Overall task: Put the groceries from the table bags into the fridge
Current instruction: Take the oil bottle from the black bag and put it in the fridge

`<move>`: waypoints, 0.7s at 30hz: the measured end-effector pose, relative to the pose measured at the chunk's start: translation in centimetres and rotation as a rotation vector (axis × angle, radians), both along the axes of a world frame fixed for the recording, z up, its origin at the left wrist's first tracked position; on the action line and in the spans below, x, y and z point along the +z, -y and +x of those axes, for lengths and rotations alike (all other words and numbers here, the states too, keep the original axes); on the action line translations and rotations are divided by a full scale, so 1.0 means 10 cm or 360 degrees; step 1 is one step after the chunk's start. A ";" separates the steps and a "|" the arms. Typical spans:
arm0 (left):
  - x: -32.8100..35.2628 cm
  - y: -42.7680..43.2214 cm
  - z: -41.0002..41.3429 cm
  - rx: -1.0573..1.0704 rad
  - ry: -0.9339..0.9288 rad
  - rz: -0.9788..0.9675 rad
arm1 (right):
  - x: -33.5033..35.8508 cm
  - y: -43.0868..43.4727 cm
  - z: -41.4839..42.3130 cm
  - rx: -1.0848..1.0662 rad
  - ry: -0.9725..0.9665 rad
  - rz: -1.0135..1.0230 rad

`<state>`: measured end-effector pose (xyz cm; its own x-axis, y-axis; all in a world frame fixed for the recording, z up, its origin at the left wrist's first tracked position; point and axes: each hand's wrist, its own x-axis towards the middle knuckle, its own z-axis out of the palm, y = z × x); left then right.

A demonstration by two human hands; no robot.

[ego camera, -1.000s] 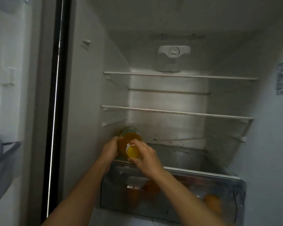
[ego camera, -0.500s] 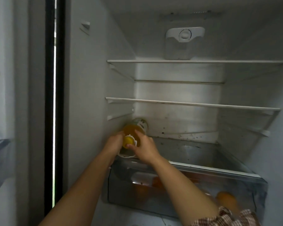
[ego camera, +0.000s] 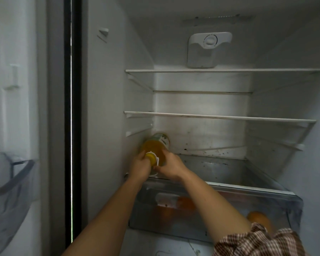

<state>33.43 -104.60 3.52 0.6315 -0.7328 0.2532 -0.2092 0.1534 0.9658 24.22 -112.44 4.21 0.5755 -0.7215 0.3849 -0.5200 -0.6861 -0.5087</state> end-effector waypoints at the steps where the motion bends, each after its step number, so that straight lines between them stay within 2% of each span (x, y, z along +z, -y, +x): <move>1: -0.01 0.00 -0.01 0.0005 0.0037 0.0011 | -0.01 -0.01 -0.02 -0.0001 -0.0001 0.0006; 7: 0.00 -0.08 -0.03 0.0107 0.0197 -0.0031 | -0.03 -0.21 -0.19 -0.0043 -0.0004 0.0030; 11: 0.03 -0.30 -0.19 0.0177 0.0360 -0.0002 | 0.03 -0.46 -0.45 -0.0100 0.0029 -0.0081; 16: 0.06 -0.80 -0.46 0.0244 0.0712 0.0061 | 0.05 -0.96 -0.81 -0.0179 -0.0133 -0.0269; 21: -0.07 -1.64 -0.69 0.0275 0.1185 0.0271 | -0.06 -1.78 -1.18 -0.0253 -0.0248 -0.0392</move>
<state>26.49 -88.24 2.80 0.4481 -0.7063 0.5479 -0.8186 -0.0780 0.5690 12.43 -94.68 3.57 0.5291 -0.7032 0.4749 -0.6889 -0.6827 -0.2435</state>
